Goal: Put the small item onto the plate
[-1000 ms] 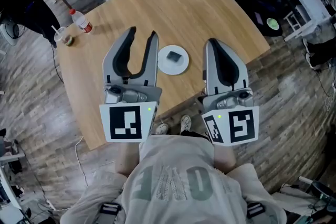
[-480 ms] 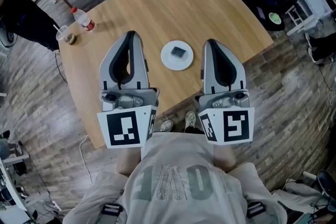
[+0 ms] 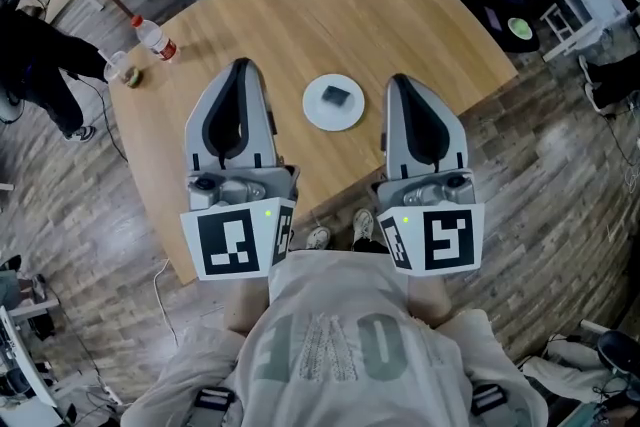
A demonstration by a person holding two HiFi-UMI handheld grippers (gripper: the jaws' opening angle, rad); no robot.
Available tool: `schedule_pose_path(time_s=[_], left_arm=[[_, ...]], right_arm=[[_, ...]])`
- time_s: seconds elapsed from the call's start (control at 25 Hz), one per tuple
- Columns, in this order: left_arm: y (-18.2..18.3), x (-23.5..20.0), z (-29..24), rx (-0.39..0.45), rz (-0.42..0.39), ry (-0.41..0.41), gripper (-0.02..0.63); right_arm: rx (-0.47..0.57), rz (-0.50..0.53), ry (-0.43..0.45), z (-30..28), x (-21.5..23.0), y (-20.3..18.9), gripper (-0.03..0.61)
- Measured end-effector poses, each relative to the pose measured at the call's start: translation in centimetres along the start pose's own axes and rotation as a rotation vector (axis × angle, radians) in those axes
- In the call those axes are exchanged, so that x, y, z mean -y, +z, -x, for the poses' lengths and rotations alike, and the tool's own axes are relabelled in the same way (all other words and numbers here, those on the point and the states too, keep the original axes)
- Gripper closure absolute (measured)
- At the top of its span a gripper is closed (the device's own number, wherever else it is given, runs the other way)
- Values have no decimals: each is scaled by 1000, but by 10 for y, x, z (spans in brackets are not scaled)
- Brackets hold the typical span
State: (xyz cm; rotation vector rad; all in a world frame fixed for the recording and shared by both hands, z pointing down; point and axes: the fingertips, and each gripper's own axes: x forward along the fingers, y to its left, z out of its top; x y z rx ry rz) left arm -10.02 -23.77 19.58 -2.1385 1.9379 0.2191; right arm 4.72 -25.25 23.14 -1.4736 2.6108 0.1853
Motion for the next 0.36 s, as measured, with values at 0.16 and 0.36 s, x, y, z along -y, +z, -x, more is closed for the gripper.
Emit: schedule_pose_path(time_s=[0.16,0.36], left_arm=[[2,10,0,-2,-17,-14,604],[1,15,-2,-9,-29,-20,604]], right_arm=[[-11,1,-12,4,6,-1,561],[-15,-3,-16,5,10,-3,561]])
